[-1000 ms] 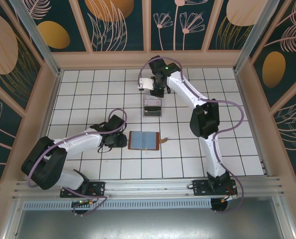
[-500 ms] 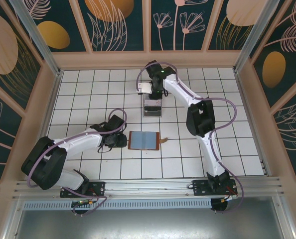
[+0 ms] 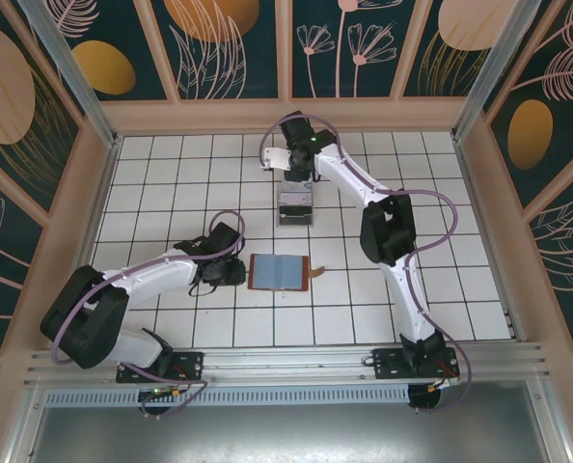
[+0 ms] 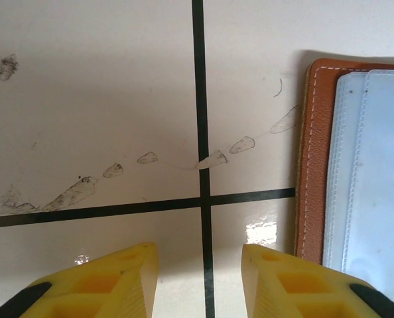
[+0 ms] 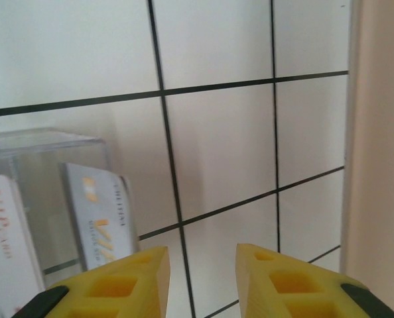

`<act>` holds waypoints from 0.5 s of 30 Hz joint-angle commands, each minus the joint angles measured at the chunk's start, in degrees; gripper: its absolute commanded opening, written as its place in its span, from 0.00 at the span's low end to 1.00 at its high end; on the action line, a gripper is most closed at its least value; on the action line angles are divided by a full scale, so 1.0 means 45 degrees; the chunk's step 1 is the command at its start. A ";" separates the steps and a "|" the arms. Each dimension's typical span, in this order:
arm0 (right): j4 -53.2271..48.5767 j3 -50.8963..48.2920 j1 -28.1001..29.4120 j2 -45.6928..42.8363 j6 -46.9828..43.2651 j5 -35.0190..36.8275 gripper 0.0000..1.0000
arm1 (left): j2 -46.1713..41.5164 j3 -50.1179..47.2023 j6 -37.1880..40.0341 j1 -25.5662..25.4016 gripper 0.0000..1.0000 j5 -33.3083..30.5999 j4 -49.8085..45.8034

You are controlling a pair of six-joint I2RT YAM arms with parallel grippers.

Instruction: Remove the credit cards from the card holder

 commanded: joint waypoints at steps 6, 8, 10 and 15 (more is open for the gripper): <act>0.1721 -0.0793 0.0081 -0.1361 0.1855 0.0488 0.34 | -0.0329 -0.0049 -0.0095 0.0061 0.40 -0.0202 0.0037; 0.1897 -0.1244 0.0112 -0.1744 0.2576 0.0253 0.34 | -0.0369 -0.0044 -0.0061 0.0072 0.40 -0.0169 0.0144; 0.1995 -0.1832 0.0138 -0.2231 0.3209 0.0054 0.35 | -0.0387 -0.0006 -0.0009 0.0075 0.40 -0.0078 0.0251; 0.2579 -0.4070 0.0367 -0.3866 0.5026 -0.0700 0.35 | -0.0407 0.0148 0.0202 0.0076 0.40 0.0507 0.0585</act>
